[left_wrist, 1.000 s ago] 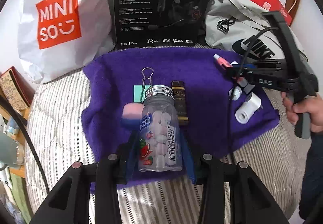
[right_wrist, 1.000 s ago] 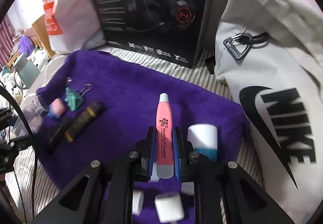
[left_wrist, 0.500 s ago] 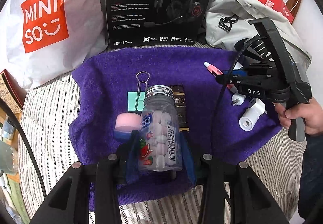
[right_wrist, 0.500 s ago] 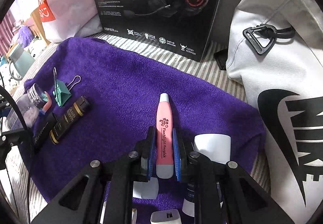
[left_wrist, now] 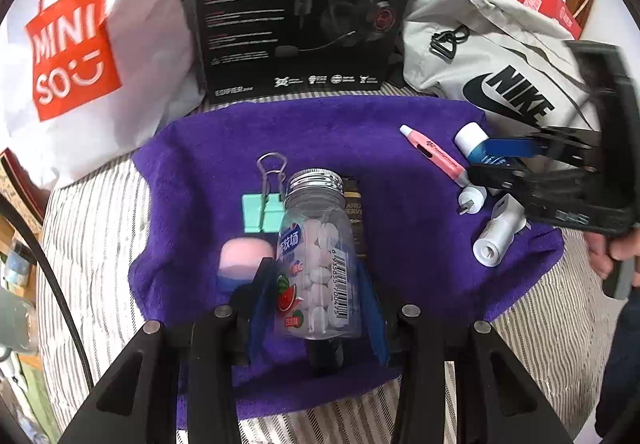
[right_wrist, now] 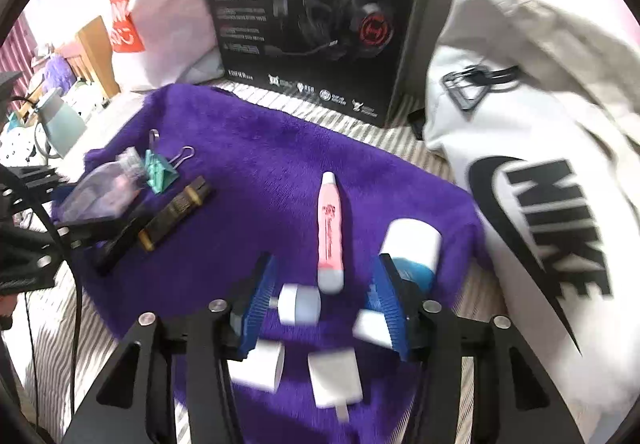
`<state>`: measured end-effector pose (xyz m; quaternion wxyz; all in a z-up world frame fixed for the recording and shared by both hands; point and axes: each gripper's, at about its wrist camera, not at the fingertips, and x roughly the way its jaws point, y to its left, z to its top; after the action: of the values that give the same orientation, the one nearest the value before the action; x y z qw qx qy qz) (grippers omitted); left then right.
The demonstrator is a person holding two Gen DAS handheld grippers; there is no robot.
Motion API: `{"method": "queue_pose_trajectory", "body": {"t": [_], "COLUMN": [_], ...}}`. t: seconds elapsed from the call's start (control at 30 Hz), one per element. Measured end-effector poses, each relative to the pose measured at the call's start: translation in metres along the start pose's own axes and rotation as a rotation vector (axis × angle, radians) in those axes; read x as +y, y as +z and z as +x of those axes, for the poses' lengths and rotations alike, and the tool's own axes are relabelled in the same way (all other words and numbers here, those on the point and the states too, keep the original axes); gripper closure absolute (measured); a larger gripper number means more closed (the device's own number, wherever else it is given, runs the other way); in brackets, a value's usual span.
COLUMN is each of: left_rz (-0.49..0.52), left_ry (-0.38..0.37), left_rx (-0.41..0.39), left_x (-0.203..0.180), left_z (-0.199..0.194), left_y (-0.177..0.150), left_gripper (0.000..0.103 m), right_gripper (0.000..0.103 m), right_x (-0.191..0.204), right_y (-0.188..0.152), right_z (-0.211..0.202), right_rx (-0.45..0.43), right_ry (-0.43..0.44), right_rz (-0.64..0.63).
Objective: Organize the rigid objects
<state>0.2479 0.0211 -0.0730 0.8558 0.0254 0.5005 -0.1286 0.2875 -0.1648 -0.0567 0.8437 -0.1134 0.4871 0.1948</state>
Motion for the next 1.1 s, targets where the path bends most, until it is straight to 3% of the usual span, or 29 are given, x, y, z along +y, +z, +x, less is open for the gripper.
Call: {"method": "queue_pose_trajectory", "body": {"t": [0.33,0.87,1.1], "left_rz": [0.055,0.149,0.175], "left_ry": [-0.036,-0.019,-0.001], "left_rx": [0.014,0.068,0.071], "left_x": [-0.030,-0.075,-0.079], "left_z": [0.018,0.066,0.071], "left_y": [0.015,0.045,0.048], "left_gripper": [0.064,0.064,0.064], "right_gripper": [0.046,0.045,0.045], "right_x": [-0.005,-0.010,-0.003], "right_y": [-0.038,-0.087,-0.094], "right_z": [-0.047,-0.056,-0.058], "right_rx": [-0.055,-0.011,0.004], "right_ry": [0.000,0.052,0.036], "right_rz": [0.068,0.163,0.127]}}
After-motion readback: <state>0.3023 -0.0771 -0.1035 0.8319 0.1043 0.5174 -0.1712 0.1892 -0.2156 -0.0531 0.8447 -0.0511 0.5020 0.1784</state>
